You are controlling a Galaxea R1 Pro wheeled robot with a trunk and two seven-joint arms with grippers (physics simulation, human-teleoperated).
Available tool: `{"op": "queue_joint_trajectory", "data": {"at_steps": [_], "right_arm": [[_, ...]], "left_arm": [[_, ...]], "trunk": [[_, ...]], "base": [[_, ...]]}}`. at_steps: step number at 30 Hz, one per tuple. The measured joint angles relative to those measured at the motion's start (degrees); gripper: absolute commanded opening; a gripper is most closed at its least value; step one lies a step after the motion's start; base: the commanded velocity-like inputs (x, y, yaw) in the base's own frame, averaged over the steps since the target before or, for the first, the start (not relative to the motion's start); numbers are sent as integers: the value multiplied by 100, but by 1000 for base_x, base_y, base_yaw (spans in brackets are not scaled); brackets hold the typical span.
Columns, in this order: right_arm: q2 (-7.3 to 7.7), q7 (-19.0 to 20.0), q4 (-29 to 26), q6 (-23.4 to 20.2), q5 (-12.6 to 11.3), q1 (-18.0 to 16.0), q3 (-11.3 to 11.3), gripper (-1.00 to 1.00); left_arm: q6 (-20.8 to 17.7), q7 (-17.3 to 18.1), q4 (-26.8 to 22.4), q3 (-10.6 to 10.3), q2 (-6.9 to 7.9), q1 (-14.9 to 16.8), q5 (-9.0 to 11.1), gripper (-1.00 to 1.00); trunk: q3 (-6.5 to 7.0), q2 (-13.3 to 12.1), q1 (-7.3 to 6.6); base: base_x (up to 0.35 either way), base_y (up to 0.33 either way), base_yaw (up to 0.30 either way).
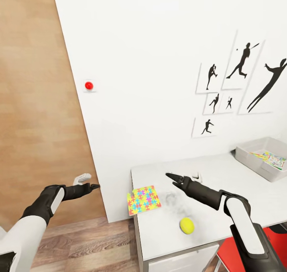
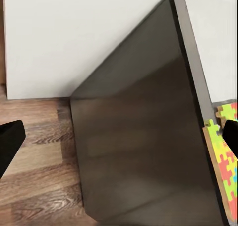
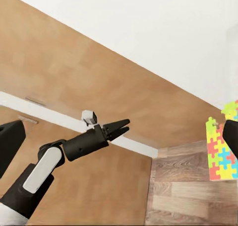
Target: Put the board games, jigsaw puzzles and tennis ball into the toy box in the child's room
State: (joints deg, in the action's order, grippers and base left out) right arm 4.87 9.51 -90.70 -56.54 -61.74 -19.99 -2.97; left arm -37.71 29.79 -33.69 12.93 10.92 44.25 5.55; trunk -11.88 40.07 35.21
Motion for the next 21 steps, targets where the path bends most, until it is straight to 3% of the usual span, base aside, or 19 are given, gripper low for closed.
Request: {"op": "queue_joint_trajectory", "data": {"at_steps": [1,3,8,12,21], "right_arm": [[32,215,2,-143,-21,0,-103,100],[86,1013,4,-301,-50,0,-262,100],[129,2685,5,-320,30,0,-390,100],[131,3027,8,-319,63,7,-419,100],[120,3113,8,-307,70,9,-434,100]], "left_arm": [[-6,29,1,1,-7,2,10,100],[-17,67,3,3,-15,6,20,100],[-28,184,4,4,-32,8,27,100],[-34,519,3,5,-32,9,34,100],[-371,1632,2,3,34,9,32,100]], "trunk": [[-18,40,22],[-54,121,66],[-144,322,176],[-216,482,264],[-378,844,462]], "base": [[0,0,0],[0,0,0],[0,0,0],[0,0,0],[0,0,0]]}}
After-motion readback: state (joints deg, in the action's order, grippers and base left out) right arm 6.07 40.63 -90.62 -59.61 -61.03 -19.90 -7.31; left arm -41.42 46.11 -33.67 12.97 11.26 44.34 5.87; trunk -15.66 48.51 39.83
